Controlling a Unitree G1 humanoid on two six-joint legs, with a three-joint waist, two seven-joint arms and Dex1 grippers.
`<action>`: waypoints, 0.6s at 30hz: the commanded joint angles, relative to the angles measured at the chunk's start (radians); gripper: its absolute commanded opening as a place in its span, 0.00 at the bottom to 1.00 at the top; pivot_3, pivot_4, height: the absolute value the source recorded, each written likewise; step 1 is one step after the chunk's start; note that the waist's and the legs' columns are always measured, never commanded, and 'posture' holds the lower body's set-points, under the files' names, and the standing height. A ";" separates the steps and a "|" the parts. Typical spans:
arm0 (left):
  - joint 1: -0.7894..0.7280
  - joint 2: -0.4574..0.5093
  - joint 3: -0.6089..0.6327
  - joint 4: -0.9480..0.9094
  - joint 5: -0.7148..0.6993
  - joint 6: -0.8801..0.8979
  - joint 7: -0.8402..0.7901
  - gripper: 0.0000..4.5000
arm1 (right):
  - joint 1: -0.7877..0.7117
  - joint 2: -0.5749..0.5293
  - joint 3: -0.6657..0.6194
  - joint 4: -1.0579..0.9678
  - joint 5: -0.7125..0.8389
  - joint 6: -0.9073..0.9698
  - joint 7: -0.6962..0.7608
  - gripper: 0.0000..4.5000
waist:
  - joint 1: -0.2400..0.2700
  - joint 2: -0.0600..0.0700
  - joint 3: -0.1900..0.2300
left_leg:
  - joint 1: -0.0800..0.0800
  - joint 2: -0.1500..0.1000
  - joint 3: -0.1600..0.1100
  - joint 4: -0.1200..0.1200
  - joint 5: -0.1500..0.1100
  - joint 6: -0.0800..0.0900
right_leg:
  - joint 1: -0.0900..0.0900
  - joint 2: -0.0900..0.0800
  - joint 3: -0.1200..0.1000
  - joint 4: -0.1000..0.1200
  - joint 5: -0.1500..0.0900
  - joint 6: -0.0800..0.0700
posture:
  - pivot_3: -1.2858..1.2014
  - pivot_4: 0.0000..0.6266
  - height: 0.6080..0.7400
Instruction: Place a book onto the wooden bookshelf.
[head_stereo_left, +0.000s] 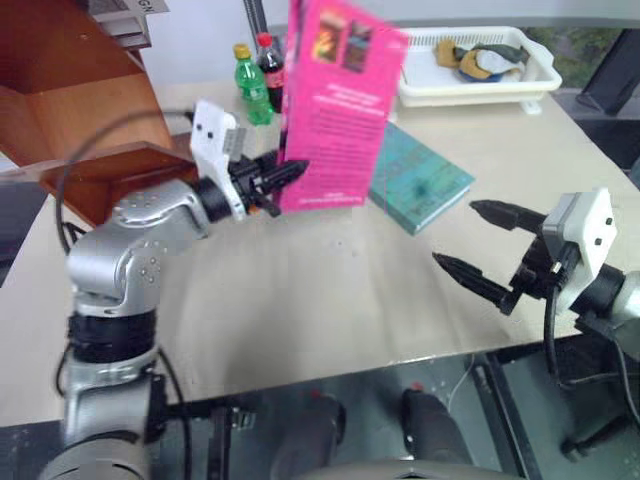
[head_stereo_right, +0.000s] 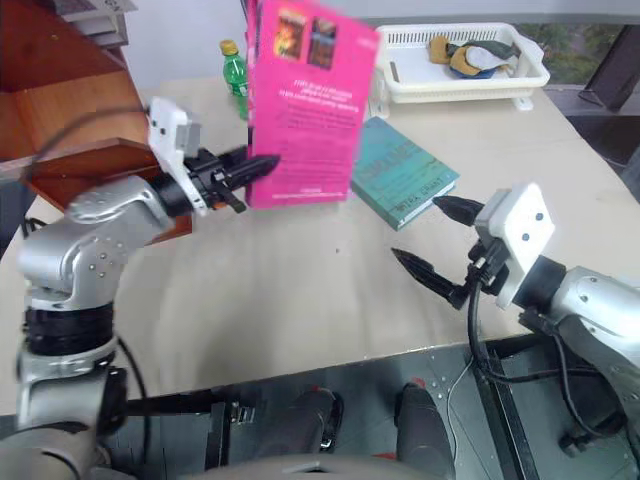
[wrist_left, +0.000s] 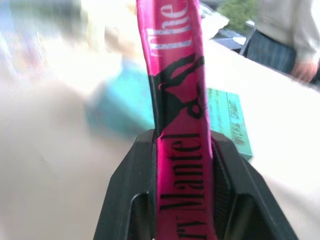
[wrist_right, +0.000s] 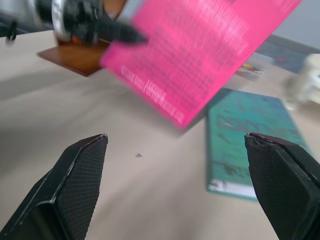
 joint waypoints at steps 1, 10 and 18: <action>-0.045 0.139 -0.035 0.009 0.248 -0.397 -0.157 0.19 | -0.069 0.018 0.053 0.052 -0.047 -0.059 0.062 1.00 | -0.003 -0.001 0.000 | 0.000 0.001 0.001 0.000 0.000 0.000 | 0.000 0.001 0.000 -0.001 0.000 -0.001 | 0.52 0.24 1.00; -0.118 0.535 0.157 0.124 0.374 -0.551 -0.350 0.19 | -0.237 0.096 0.191 0.258 -0.152 -0.149 0.224 1.00 | -0.035 -0.004 0.003 | -0.001 0.004 0.001 -0.001 -0.001 0.002 | -0.003 0.004 0.000 -0.003 0.001 -0.001 | 0.52 0.24 1.00; 0.203 0.696 0.546 0.265 0.623 -0.626 -0.497 0.19 | -0.370 0.178 0.276 0.426 -0.224 -0.216 0.366 1.00 | -0.058 -0.002 0.004 | -0.001 0.005 0.002 -0.002 -0.002 0.003 | -0.003 0.005 0.000 -0.003 0.001 -0.001 | 0.52 0.24 1.00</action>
